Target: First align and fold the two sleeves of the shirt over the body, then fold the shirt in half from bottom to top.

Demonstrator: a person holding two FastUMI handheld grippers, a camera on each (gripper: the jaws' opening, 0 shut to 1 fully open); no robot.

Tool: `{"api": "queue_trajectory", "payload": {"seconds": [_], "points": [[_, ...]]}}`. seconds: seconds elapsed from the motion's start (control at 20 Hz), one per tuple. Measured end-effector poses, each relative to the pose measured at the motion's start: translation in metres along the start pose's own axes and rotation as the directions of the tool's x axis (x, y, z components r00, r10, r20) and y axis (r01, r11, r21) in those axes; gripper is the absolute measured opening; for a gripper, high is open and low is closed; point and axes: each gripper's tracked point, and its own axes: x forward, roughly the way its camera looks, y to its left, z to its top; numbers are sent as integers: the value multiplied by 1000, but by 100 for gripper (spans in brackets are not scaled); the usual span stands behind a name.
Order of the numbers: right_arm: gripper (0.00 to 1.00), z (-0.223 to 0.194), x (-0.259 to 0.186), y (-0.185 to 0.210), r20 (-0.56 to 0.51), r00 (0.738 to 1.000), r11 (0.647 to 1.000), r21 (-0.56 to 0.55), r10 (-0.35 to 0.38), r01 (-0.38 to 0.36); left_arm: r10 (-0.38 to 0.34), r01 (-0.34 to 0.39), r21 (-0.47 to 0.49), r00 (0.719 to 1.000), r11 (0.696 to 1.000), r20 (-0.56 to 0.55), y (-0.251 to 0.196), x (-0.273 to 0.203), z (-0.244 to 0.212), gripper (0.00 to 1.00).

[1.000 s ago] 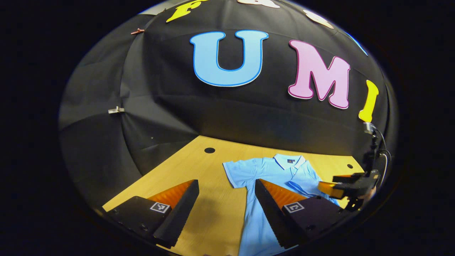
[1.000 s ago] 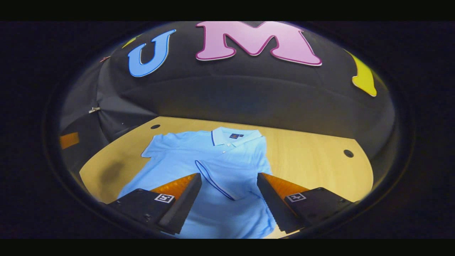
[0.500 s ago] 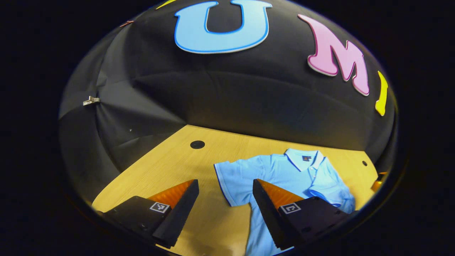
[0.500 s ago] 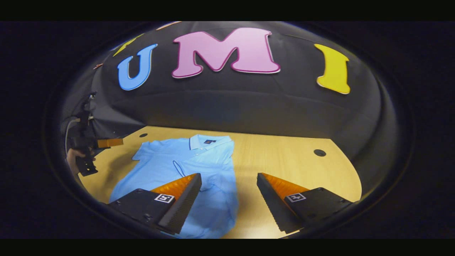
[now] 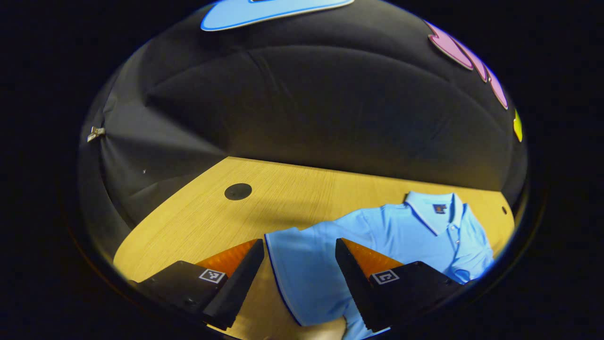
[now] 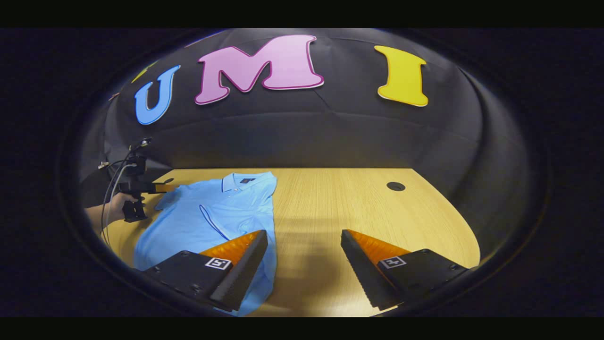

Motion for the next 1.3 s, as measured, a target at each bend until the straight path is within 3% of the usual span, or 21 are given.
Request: {"api": "queue_trajectory", "payload": {"seconds": [0.2, 0.35, 0.45, 0.5, 0.55, 0.6, 0.75, 0.8, 0.95, 1.3], "points": [[98, 2, 2, -1, 4, 1000, 1000, -4, 10, -10, 0, -2, -35, 999, 999, -38, 2, 10, -8, 96], [98, 0, 3, 1, -5, 1000, 1000, 15, 18, -18, -38, 37, -18, 998, 999, -47, -3, 11, -8, 80], [98, -1, 6, 2, -6, 1000, 999, 32, 23, -23, -49, 49, -4, 998, 999, -50, -13, 11, -8, 41], [98, -1, 6, 2, -6, 1000, 999, 31, 22, -22, -58, 58, -2, 997, 998, -51, -16, 10, -9, 44], [98, -1, 7, 2, -5, 1000, 999, 28, 23, -23, -57, 57, -7, 997, 998, -51, -19, 10, -9, 23], [98, -1, 8, 2, -2, 1000, 999, 22, 25, -25, -62, 62, -6, 997, 998, -53, -22, 8, -9, 13], [98, -5, 6, 1, -5, 1000, 1000, 14, 26, -26, -59, 59, -1, 997, 998, -53, -24, 6, -7, 2], [98, -5, 6, 0, -5, 1000, 999, 19, 26, -26, -52, 52, -2, 997, 999, -49, -24, 6, -6, 7], [98, -8, 3, -3, -5, 1000, 999, 28, 18, -18, -27, 27, 32, 1000, 999, -9, -27, -4, 11, 6], [98, -13, -9, -7, -3, 1000, 999, 38, 6, -6, -172, 170, 41, 984, 985, 50, -104, -47, 53, 6]]}}
